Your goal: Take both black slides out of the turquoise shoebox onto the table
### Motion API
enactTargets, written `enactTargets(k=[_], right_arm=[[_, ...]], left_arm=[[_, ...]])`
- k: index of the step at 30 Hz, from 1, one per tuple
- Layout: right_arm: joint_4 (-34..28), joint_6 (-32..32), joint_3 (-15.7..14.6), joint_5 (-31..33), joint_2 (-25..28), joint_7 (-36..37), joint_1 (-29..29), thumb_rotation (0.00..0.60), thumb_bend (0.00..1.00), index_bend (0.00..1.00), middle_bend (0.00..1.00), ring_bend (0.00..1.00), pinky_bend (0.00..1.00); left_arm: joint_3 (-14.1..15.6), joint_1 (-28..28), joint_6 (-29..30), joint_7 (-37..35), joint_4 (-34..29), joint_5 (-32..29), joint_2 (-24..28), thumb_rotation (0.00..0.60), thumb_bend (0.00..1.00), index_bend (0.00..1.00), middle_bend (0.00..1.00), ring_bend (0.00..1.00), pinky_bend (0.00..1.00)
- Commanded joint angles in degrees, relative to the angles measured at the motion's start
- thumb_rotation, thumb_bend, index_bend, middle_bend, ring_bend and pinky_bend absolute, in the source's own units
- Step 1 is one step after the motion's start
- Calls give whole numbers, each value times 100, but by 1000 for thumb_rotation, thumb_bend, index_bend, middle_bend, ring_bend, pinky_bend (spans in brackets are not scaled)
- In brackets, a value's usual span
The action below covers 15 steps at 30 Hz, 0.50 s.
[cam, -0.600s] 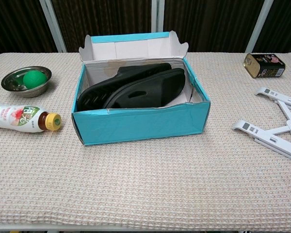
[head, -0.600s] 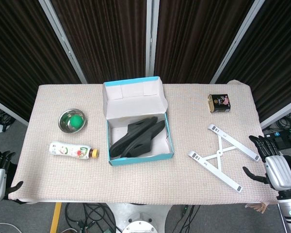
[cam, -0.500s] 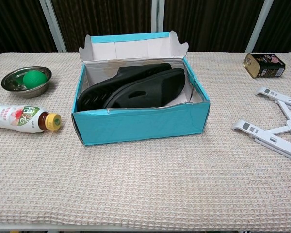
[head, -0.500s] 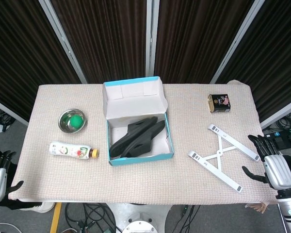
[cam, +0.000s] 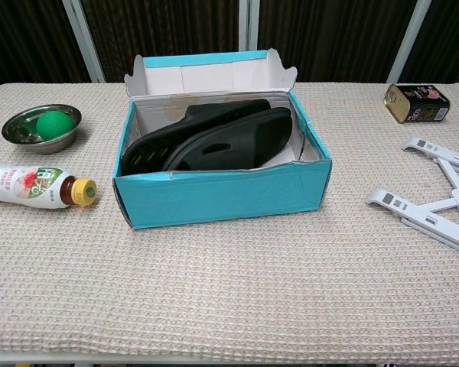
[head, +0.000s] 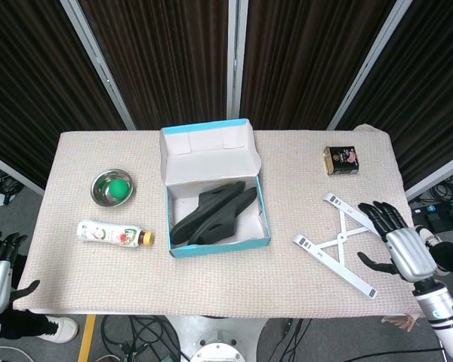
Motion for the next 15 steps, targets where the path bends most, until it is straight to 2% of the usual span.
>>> enactTargets(k=[1,4,8,12,15], right_arm=[[-339,-779,187,-231,169,-99,724,600,174,0,88,0,0],[-474,-1500,369,-194,137,-106,1335,600,196,0,100,0,0],[-549,-2485,635,100,-116,-499,2086,600,208,0,103,0,0],[-429,-3511,930,676,-581,-1066,2849,600,208,0,98,0,0],[-142,-4009,1166,1185,-1020,-1478,3325,600,208,0,100,0,0]], left_arm=[[12,27,32,-45,18,6,1,600,0,175,135,0,107],[19,55,70,-95,39,11,-4,600,0,175,135,0,107],[45,91,100,-167,55,29,-7,600,0,175,135,0,107],[56,128,136,-244,92,30,-11,600,0,175,135,0,107],[63,155,154,-317,136,26,-18,600,0,175,135,0,107]])
